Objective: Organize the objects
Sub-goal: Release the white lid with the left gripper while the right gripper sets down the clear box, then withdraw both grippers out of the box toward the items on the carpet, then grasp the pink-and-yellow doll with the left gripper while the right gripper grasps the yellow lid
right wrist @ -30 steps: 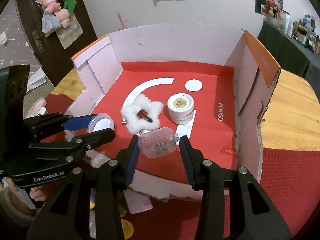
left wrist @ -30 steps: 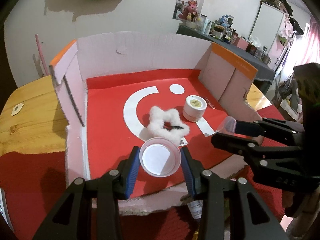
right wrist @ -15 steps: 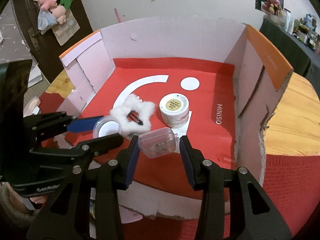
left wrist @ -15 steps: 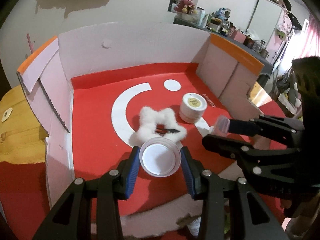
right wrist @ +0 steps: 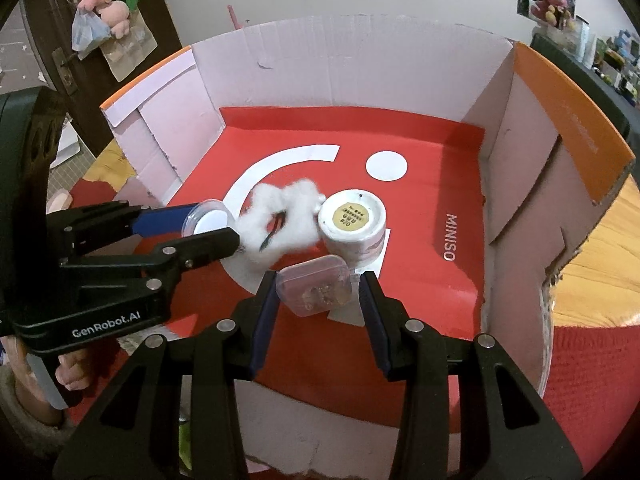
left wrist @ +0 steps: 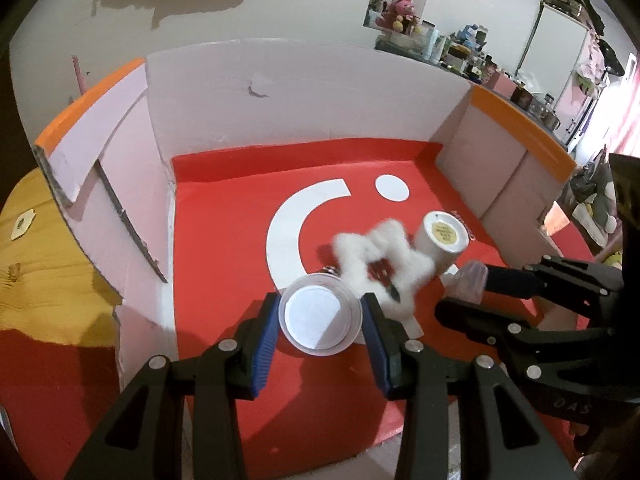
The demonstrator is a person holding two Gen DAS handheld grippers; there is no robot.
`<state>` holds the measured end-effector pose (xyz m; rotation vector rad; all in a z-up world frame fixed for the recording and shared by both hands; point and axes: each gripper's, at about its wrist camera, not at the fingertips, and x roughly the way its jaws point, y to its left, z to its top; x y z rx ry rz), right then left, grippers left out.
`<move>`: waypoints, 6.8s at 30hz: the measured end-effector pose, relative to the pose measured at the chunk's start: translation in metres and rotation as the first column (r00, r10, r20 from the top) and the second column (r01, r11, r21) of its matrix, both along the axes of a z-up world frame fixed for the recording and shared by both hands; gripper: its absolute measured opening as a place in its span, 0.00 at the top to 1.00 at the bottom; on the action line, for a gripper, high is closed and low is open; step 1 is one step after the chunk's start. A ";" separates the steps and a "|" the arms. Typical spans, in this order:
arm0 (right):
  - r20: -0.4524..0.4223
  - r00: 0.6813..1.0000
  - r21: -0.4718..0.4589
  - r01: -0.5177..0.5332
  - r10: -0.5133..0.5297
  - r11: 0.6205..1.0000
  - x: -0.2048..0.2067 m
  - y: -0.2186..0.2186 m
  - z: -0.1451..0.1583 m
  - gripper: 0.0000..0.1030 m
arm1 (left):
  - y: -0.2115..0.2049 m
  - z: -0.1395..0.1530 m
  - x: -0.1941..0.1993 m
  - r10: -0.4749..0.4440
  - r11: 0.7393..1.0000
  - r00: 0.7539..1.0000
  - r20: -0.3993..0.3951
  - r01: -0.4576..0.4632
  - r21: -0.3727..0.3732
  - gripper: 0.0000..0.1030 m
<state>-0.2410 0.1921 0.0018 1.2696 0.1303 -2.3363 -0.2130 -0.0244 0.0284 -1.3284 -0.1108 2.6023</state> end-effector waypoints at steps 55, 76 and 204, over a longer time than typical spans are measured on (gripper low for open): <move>-0.012 1.000 -0.012 0.022 -0.022 1.000 0.005 0.004 0.002 0.54 | 0.010 0.003 0.011 0.010 0.999 1.000 -0.017 -0.010 -0.044 0.45; -0.039 0.999 -0.022 0.031 -0.032 0.999 0.017 0.007 0.014 0.39 | 0.014 0.009 0.021 0.010 0.999 0.999 -0.038 -0.012 -0.038 0.38; -0.110 0.990 0.052 0.096 -0.090 0.994 0.138 0.018 -0.007 0.19 | 0.027 -0.016 0.164 -0.028 0.991 0.999 -0.036 0.023 -0.128 0.28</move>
